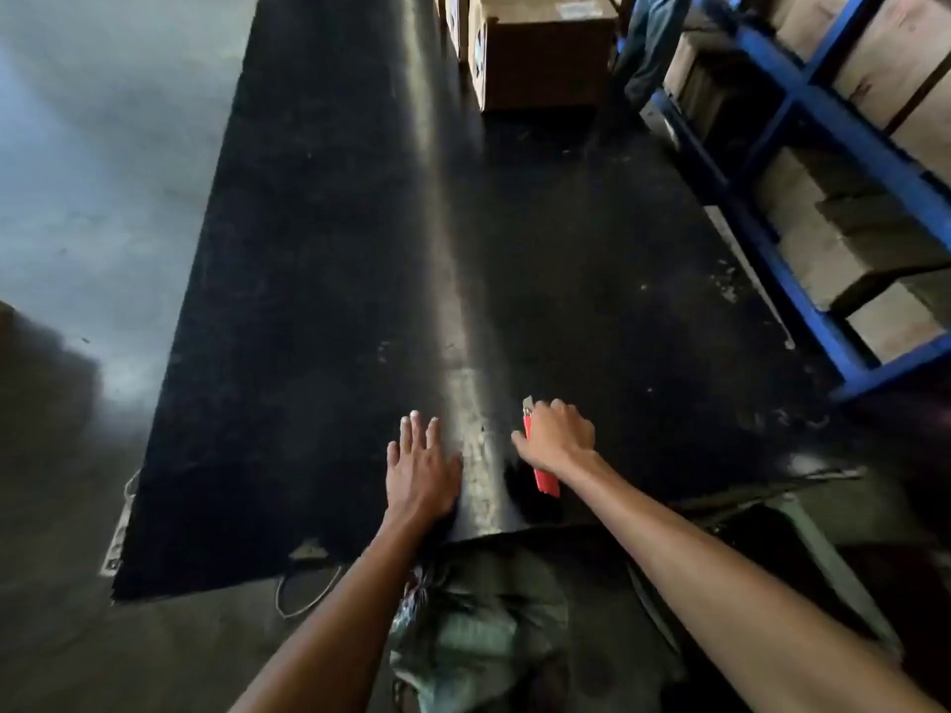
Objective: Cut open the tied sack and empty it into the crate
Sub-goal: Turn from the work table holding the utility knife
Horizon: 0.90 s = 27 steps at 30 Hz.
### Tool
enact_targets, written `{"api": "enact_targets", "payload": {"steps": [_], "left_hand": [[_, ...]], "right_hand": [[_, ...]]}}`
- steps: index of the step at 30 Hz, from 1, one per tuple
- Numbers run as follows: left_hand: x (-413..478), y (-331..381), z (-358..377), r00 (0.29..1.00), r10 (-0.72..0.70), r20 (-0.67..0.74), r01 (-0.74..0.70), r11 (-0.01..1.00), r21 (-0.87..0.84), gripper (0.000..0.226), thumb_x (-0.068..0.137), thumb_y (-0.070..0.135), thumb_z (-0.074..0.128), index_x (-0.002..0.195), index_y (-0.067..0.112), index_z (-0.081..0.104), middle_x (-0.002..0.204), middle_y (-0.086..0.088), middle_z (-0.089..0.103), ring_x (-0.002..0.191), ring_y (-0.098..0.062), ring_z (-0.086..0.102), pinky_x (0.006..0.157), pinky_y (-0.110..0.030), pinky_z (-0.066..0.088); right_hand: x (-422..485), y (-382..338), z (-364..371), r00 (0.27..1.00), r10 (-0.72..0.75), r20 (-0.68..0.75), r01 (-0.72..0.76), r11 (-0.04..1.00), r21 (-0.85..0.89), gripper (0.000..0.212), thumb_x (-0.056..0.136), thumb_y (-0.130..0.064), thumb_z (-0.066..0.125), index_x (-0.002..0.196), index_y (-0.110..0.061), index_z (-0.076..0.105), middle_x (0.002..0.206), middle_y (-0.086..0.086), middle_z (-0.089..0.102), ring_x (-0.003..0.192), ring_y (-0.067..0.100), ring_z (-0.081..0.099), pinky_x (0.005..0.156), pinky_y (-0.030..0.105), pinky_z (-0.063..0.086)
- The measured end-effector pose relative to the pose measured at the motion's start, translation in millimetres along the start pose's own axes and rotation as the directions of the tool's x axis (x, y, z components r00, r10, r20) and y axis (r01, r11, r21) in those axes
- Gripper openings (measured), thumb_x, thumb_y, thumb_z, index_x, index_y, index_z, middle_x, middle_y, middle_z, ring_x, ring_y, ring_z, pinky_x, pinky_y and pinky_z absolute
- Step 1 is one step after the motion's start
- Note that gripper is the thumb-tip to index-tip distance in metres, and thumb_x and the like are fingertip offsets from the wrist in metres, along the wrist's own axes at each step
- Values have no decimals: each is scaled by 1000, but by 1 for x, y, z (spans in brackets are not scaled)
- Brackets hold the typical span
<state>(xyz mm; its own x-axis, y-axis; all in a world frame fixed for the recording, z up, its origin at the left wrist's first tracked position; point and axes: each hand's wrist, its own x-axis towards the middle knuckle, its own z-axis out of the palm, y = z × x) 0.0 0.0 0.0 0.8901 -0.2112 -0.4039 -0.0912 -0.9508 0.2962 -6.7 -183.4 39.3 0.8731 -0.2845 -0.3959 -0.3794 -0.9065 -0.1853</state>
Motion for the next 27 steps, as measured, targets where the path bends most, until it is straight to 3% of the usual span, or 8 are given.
{"api": "enact_targets", "payload": {"steps": [6,10,15,21,27], "left_hand": [[6,-38,91,980,44,-194,-35,998,52,73,101,52,16,164,15,12,172,-13,1,159,-26,-3,129,-45,4],[9,-47,114,947,98,-306,-59,989,133,70,104,48,27,164,16,9,172,-14,0,160,-28,-2,129,-47,7],[13,-48,117,939,119,-324,-68,984,164,70,105,47,25,164,15,6,172,-15,-3,160,-29,-5,129,-49,7],[12,-47,118,939,107,-327,-63,988,144,71,103,48,23,164,16,6,172,-14,-5,159,-28,-8,129,-50,4],[13,-48,121,928,114,-355,-64,987,150,71,102,50,20,164,17,6,172,-14,-3,160,-28,-6,129,-50,4]], "right_hand": [[17,14,59,982,133,-133,-125,990,66,63,79,-52,68,120,-4,57,120,13,56,114,32,56,83,43,53],[20,21,90,957,173,-235,-151,982,110,53,81,-44,70,115,-5,59,118,13,53,110,34,55,81,43,54],[22,23,105,911,182,-371,-134,979,152,41,88,-38,65,114,-6,61,116,14,57,107,33,57,81,44,55],[12,25,109,893,219,-393,-101,949,298,36,92,-34,64,117,-9,63,116,11,60,102,28,62,78,33,50],[-52,23,123,863,202,-463,24,900,436,35,87,-31,69,116,-11,66,105,7,60,92,26,63,77,31,47]]}}
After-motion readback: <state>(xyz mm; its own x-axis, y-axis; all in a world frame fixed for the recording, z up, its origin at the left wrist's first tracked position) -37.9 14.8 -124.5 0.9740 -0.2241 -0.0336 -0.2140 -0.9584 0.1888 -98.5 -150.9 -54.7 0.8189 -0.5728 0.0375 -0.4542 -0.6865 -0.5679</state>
